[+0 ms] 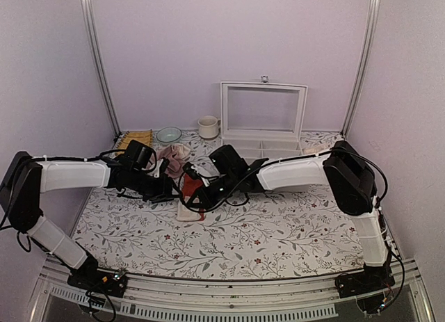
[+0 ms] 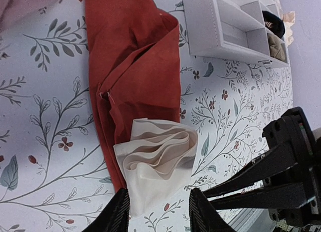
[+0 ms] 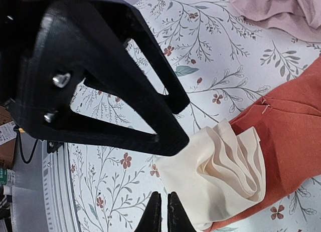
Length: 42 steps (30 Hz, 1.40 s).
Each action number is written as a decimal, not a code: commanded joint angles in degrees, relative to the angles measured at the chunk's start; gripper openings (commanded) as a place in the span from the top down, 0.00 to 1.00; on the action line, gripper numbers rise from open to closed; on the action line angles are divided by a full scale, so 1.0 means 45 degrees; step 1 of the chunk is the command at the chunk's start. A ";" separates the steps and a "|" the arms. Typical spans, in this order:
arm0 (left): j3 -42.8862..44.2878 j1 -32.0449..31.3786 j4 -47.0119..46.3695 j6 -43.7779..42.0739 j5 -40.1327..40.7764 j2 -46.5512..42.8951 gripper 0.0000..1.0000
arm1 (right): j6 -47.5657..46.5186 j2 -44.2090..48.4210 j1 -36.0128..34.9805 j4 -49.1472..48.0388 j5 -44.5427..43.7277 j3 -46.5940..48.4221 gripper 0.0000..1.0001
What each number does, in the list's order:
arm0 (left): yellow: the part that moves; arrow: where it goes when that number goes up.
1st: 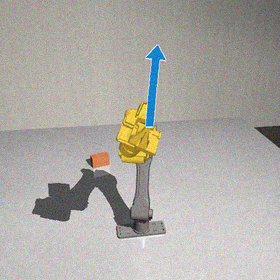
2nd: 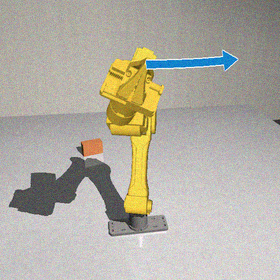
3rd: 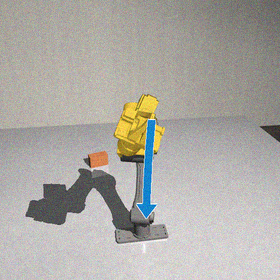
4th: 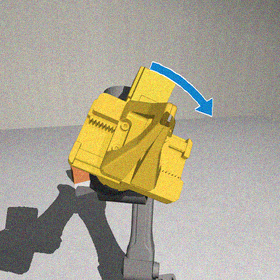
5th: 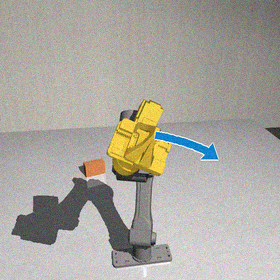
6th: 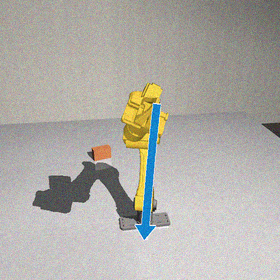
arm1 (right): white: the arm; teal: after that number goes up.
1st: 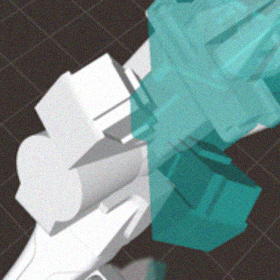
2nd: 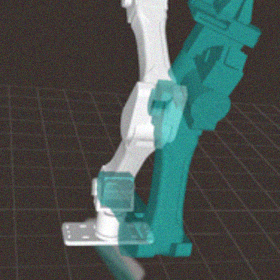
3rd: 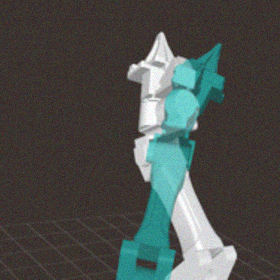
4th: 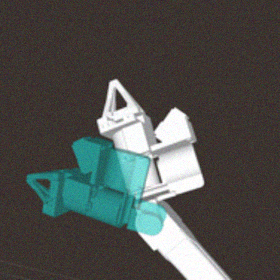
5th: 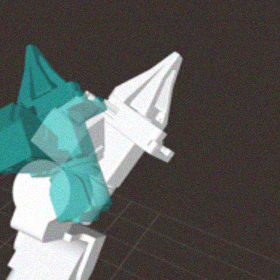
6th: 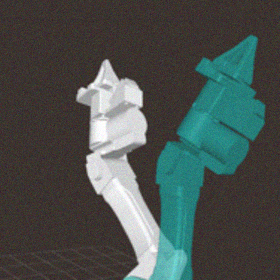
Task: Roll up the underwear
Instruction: Roll the underwear at the center of the board.
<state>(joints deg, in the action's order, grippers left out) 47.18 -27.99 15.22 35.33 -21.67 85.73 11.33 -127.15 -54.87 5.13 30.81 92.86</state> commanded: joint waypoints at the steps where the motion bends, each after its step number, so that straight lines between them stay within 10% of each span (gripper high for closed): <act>1: -0.0189 0.0106 -0.0271 0.0074 -0.0188 -0.0176 0.59 | 0.0169 -0.1338 0.0200 -0.0123 0.0132 -0.0167 0.94; 32: -0.0561 -0.0558 -0.1665 -0.0338 -0.1409 0.1293 0.68 | 0.0494 -0.2005 0.0319 -0.0122 -0.0390 -0.0471 0.93; 42: -0.0166 -0.0537 -0.1608 -0.0237 -0.1059 0.2607 0.69 | 0.0411 -0.0952 0.0305 -0.0707 -0.0425 -0.1105 0.71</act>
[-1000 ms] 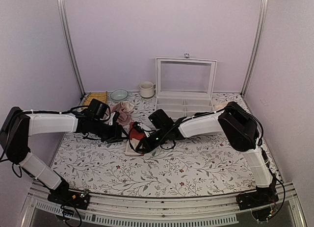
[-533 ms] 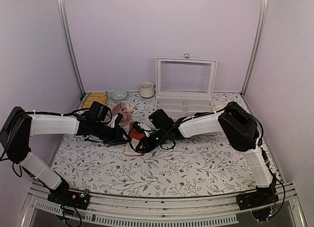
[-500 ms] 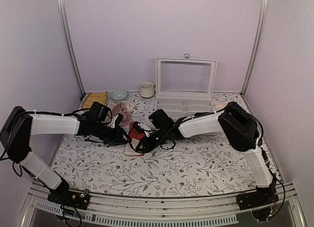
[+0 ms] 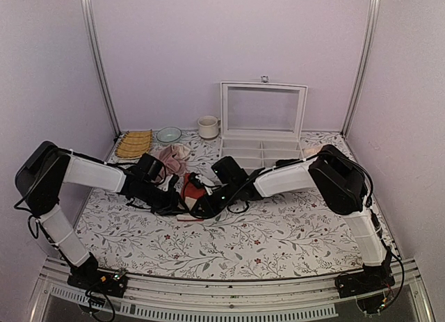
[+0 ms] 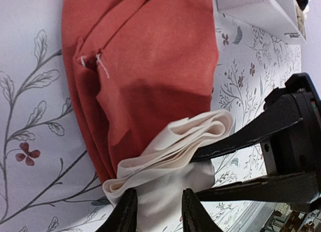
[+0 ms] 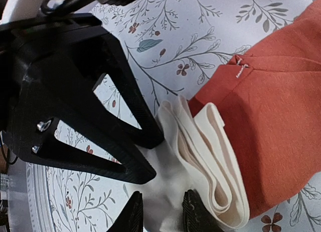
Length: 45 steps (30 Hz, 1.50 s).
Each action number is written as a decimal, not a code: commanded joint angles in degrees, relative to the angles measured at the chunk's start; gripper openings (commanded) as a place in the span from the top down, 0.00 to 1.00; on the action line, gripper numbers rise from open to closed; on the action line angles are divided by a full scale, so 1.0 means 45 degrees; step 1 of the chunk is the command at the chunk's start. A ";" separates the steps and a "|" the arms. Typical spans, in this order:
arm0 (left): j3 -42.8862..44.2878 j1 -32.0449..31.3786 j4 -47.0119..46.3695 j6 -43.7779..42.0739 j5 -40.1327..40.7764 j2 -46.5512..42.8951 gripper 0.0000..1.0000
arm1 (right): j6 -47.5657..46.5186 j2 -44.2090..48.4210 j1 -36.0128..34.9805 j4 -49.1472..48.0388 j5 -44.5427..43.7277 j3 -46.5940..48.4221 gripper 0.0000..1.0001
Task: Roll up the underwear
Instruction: Roll the underwear at the center of the board.
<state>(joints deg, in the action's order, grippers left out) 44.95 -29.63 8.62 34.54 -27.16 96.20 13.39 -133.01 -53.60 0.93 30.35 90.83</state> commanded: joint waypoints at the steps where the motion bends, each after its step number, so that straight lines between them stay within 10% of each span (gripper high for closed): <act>1: 0.0342 -0.0159 -0.0129 -0.0045 0.0159 0.0303 0.70 | -0.0055 0.0506 0.0021 0.0089 -0.0331 -0.0765 0.69; 22: 0.0226 -0.0064 0.0126 0.0096 0.0215 0.0298 0.71 | -0.2366 0.1582 -0.1261 -0.1006 -0.2249 -0.2349 0.57; 31: 0.0159 0.0147 0.0042 0.0136 0.0019 0.0285 0.71 | -0.3384 0.1389 -0.1697 -0.0954 -0.3507 -0.2666 0.69; 38: 0.0207 0.0556 0.0080 0.0190 -0.0186 0.0029 0.71 | -0.3351 0.1528 -0.1759 -0.0895 -0.3627 -0.2685 1.00; 45: 0.0285 0.0882 0.0132 0.0242 -0.0254 -0.0287 0.71 | -0.3071 0.1909 -0.1680 -0.0754 -0.2774 -0.2653 1.00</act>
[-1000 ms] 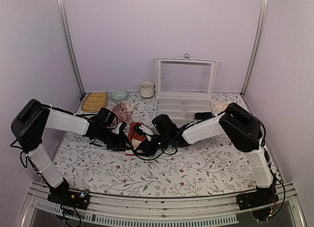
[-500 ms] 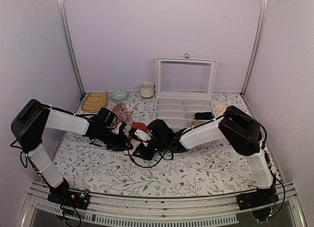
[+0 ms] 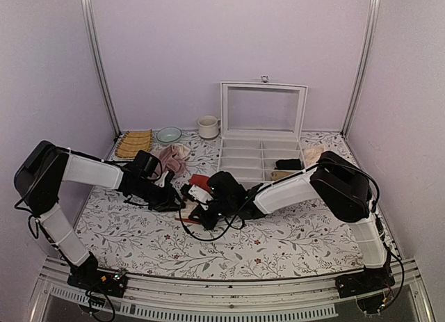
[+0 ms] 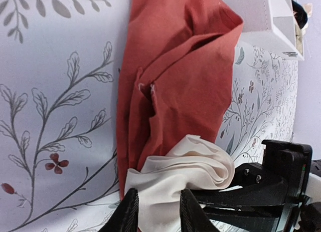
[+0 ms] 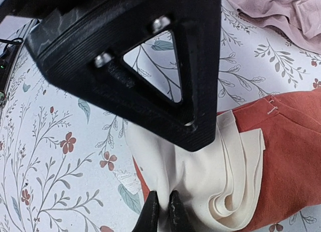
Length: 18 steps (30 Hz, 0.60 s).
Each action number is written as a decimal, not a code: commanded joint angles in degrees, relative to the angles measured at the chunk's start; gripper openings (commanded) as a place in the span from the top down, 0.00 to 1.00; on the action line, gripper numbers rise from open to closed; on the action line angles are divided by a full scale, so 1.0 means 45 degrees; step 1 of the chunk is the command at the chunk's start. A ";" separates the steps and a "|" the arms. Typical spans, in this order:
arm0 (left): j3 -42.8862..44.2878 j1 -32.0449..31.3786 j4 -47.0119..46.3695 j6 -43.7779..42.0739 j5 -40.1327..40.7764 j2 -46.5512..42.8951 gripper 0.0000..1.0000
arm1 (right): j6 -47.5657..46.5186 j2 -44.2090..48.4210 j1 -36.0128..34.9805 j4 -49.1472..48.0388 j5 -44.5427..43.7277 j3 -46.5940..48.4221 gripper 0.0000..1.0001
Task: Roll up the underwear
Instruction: Roll the underwear at the center of the board.
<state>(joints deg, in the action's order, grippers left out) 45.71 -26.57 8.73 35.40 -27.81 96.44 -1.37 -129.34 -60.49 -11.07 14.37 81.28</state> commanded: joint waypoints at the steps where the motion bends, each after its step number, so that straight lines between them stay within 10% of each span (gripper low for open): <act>1: 0.0100 0.0223 0.0103 0.0045 -0.0108 -0.0365 0.71 | 0.0416 0.1145 -0.0061 0.1908 0.1082 -0.0508 1.00; 18: -0.0173 0.0279 -0.0154 0.0278 -0.0137 -0.0657 0.73 | 0.4226 0.0497 0.1592 0.2782 0.5019 0.0431 1.00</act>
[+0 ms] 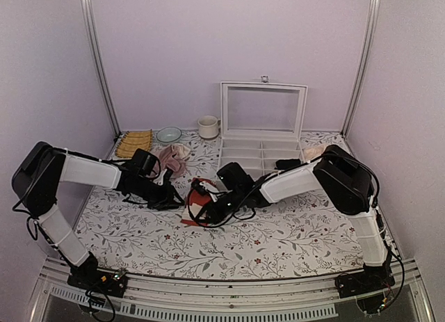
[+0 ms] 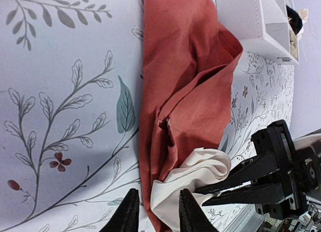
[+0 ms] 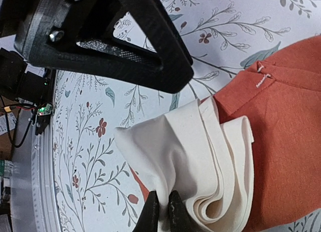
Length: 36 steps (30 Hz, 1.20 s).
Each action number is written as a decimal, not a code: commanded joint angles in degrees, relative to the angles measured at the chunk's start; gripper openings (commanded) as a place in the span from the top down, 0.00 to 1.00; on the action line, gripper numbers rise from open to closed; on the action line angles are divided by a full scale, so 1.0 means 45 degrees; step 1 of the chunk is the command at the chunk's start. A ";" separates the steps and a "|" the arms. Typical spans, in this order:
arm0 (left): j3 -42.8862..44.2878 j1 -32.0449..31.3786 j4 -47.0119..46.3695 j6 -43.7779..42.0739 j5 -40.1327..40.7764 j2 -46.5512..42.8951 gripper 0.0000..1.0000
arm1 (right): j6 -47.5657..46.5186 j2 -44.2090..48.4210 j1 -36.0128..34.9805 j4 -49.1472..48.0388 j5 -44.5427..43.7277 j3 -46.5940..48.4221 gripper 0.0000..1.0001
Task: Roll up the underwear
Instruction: Roll the underwear at the center of the board.
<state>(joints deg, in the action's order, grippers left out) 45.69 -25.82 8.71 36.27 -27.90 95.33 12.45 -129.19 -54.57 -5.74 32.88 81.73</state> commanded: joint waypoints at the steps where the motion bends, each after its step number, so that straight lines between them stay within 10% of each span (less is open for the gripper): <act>1: -0.0173 0.0101 -0.0147 0.0104 -0.0115 -0.0462 0.73 | 0.1286 0.0417 0.0298 0.1716 0.0972 0.0435 1.00; 36: -0.1473 -0.0861 -0.1297 0.0027 0.0346 -0.1425 0.59 | 0.2592 -0.1647 0.0661 0.3555 0.1454 0.1432 1.00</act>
<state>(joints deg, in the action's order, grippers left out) 40.05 -29.10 4.97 36.27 -25.91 90.08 23.29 -130.63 -51.72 9.10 39.59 88.82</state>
